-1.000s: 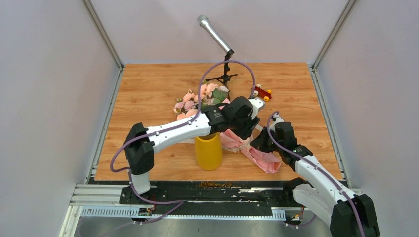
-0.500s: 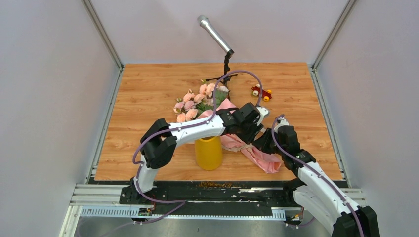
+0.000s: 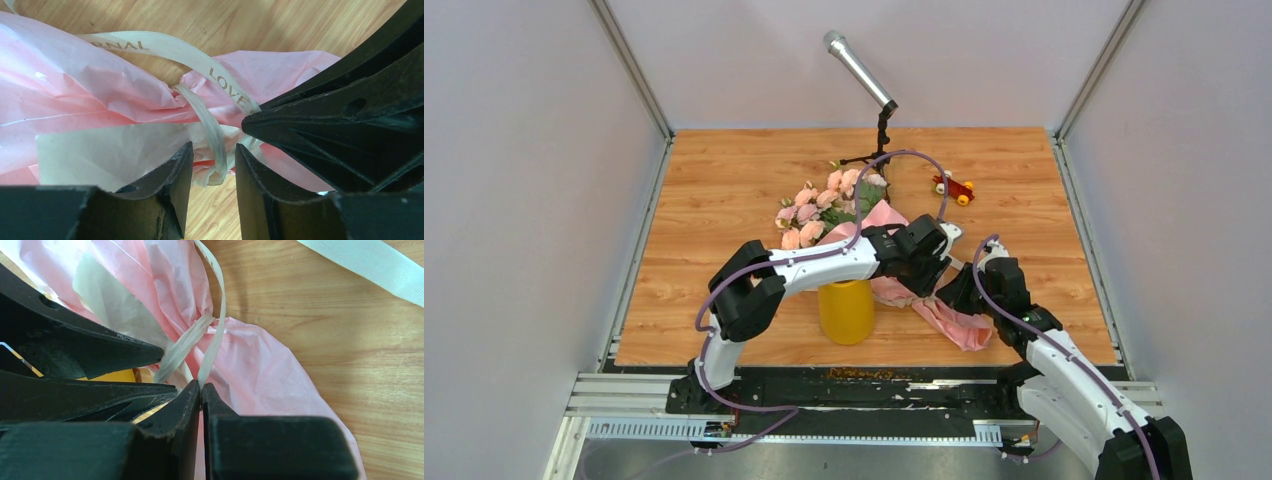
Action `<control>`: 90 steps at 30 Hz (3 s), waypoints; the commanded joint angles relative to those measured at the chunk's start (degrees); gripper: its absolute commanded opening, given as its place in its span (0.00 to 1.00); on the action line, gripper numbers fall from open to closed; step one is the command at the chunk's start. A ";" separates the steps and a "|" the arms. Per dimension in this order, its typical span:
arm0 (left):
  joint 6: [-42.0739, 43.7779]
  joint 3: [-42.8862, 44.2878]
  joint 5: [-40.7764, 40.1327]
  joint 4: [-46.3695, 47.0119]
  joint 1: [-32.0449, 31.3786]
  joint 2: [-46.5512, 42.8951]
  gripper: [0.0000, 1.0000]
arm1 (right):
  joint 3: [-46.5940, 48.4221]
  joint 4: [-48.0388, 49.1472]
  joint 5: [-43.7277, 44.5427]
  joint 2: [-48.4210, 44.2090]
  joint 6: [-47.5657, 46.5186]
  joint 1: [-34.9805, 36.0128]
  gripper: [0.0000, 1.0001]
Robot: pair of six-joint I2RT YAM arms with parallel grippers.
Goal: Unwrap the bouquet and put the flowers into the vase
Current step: Untie the ribbon from the wrapping paper.
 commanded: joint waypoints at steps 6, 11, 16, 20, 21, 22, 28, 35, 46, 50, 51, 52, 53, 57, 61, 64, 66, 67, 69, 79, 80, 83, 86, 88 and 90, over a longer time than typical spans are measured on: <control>-2.65 -1.63 2.44 5.06 -0.10 -0.30 0.23 | -0.46 0.34 1.59 -0.23 -0.14 -0.01 0.08; -3.63 -1.15 2.90 5.96 -0.06 -1.62 0.01 | -1.51 0.35 1.69 -0.61 -0.08 -0.01 0.07; -3.89 -0.09 2.68 5.60 -0.07 -2.15 0.00 | -2.06 0.27 2.04 -1.14 -0.11 -0.01 0.07; -4.17 2.01 2.11 5.37 0.03 -2.24 0.00 | -2.42 0.25 2.76 -1.29 -0.22 -0.02 0.07; -4.45 2.31 2.05 5.55 -0.01 -2.25 0.00 | -2.49 0.26 2.88 -1.23 -0.29 0.02 0.07; -4.66 2.77 1.96 5.68 -0.03 -2.25 0.00 | -2.65 0.31 2.90 -1.09 -0.37 0.03 0.07; -8.18 2.19 2.73 9.88 0.65 -3.10 0.00 | -3.58 1.21 2.81 -1.03 -0.22 0.00 0.07; -11.06 0.94 4.80 13.69 1.88 -3.53 0.00 | -1.86 -1.50 2.99 -3.59 -1.24 0.03 0.21; -10.69 -0.48 5.88 13.10 3.62 -5.18 0.00 | 0.84 -7.99 3.31 -17.91 -0.47 0.01 0.52; -10.45 -0.52 6.34 12.76 3.87 -5.47 0.00 | 0.67 -6.56 0.53 -21.16 1.43 -0.01 0.47; -10.44 -0.54 6.45 12.69 3.94 -5.45 0.00 | 0.35 -5.64 -0.32 -22.20 2.19 -0.02 0.46; -10.42 -0.49 6.71 12.63 3.92 -5.52 0.00 | -0.11 -4.20 -1.37 -22.75 2.97 0.02 0.45; -10.38 -0.48 6.90 12.53 3.95 -5.62 0.00 | -0.73 -2.44 -2.89 -23.20 3.69 -0.01 0.44; -10.40 -0.60 6.83 12.43 3.99 -6.10 0.00 | -3.15 5.32 -6.01 -22.65 6.28 -0.02 0.39; -10.42 -0.64 6.99 12.33 3.99 -6.29 0.00 | -3.79 8.31 -6.03 -19.81 6.23 0.00 0.36; -10.57 -0.68 7.22 12.40 4.01 -6.30 0.00 | -4.10 9.98 -5.68 -17.36 5.54 -0.01 0.35; -10.60 -0.67 7.30 12.42 3.99 -6.35 0.00 | -4.53 11.59 -5.67 -15.86 5.24 0.06 0.35; -10.63 -0.72 7.27 12.46 3.99 -6.37 0.00 | -4.75 12.35 -5.56 -15.28 5.19 0.06 0.35; -10.61 -0.73 7.31 12.33 4.00 -6.45 0.00 | -5.17 13.71 -5.55 -14.32 5.15 0.00 0.35; -11.24 -0.73 8.40 12.80 4.03 -5.97 0.00 | -8.44 23.97 -5.94 -10.41 4.96 -0.01 0.35; -11.29 -0.73 8.45 12.94 4.00 -5.95 0.00 | -8.63 24.86 -6.04 -10.01 4.97 0.04 0.35; -11.32 -0.73 8.56 13.08 3.99 -5.90 0.00 | -8.87 27.16 -6.18 -9.02 4.97 0.06 0.35; -11.44 -0.73 8.67 13.22 4.00 -5.94 0.00 | -9.16 29.22 -6.06 -7.99 5.26 -0.01 0.35; -11.58 -0.73 8.73 13.48 3.99 -5.94 0.00 | -9.26 30.51 -6.25 -6.92 5.76 -0.01 0.35; -11.79 -0.73 8.99 13.77 4.01 -5.82 0.00 | -9.56 32.43 -6.93 -5.99 6.73 -0.02 0.34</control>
